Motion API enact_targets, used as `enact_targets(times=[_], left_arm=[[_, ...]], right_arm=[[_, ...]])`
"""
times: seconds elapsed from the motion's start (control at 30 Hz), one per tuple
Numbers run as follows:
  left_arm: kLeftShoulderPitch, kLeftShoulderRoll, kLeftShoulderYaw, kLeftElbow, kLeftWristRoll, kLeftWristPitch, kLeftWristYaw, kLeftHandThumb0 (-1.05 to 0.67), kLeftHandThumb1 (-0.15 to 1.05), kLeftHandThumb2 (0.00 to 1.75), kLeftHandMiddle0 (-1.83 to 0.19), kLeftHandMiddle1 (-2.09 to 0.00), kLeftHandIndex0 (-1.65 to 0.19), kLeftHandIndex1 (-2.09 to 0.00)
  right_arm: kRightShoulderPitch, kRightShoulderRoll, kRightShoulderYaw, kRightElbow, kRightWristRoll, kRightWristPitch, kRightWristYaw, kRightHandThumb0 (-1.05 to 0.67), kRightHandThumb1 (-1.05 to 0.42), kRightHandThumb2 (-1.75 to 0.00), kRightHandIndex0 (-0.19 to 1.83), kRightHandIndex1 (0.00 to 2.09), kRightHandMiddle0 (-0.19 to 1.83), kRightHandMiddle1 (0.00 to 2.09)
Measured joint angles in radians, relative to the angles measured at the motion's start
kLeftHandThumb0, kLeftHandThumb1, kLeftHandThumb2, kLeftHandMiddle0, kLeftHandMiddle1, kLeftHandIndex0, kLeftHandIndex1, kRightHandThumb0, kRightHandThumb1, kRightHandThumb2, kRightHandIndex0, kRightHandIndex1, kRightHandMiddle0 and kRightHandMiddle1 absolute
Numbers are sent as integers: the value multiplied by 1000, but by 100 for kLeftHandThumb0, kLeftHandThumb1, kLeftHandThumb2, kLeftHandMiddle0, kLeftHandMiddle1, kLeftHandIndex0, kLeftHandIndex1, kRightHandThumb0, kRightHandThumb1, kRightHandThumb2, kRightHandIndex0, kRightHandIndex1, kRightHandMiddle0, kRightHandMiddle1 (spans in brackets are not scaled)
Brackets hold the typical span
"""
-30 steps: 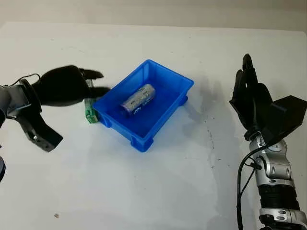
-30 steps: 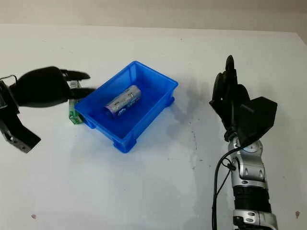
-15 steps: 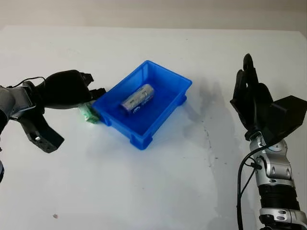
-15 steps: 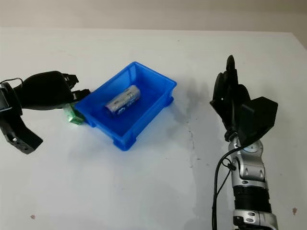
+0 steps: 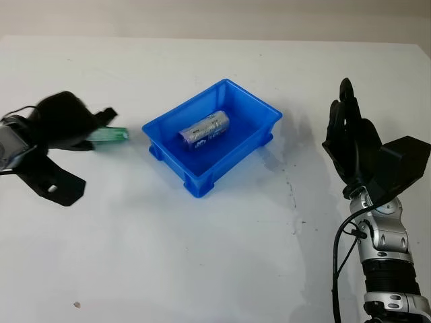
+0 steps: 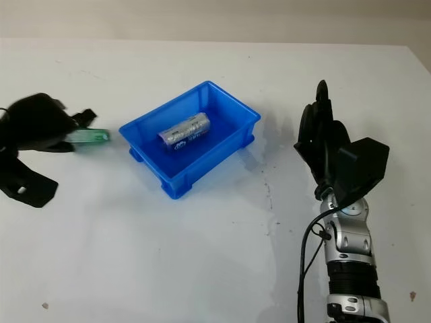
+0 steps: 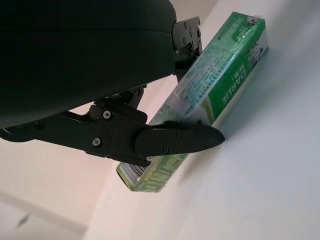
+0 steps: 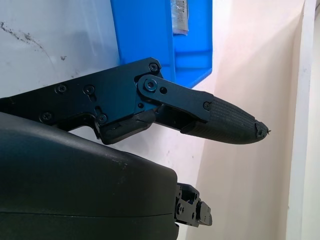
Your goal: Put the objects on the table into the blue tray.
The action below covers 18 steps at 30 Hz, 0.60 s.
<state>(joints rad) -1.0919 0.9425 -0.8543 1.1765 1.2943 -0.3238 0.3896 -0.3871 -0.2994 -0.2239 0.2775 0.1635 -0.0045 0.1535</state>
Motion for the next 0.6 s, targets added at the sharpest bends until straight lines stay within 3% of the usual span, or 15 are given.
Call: enact_targets(times=[0.13, 0.23, 0.3, 0.43, 0.6], left_arm=[[-7, 8, 31, 17, -42, 14, 12, -49, 105, 31, -57, -209, -21, -209], [-17, 9, 60, 12, -72, 20, 17, -49, 105, 31, -43, -209, -7, -209], [-19, 10, 102, -13, -120, 25, 14, -46, 105, 32, -45, -209, -10, -209], [-24, -1, 236, -126, -279, 5, 6, -47, 105, 31, -53, -209, -13, -209], [22, -39, 420, -386, -517, -27, -134, -43, 105, 33, -61, -209, -33, -209]], right_arm=[[0, 0, 1, 0, -1, 0, 0, -80, -105, -76, -19, 0, -19, 0], [0, 0, 1, 0, 0, 0, 2, -79, -105, -75, -19, 0, -19, 0], [0, 0, 0, 0, 0, 0, 5, -80, -105, -74, -19, 0, -19, 0], [0, 0, 2, 0, 1, -7, 19, -79, -105, -75, -19, 0, -19, 0], [-1, 0, 3, 0, 2, -15, 23, -79, -105, -74, -19, 0, -19, 0]])
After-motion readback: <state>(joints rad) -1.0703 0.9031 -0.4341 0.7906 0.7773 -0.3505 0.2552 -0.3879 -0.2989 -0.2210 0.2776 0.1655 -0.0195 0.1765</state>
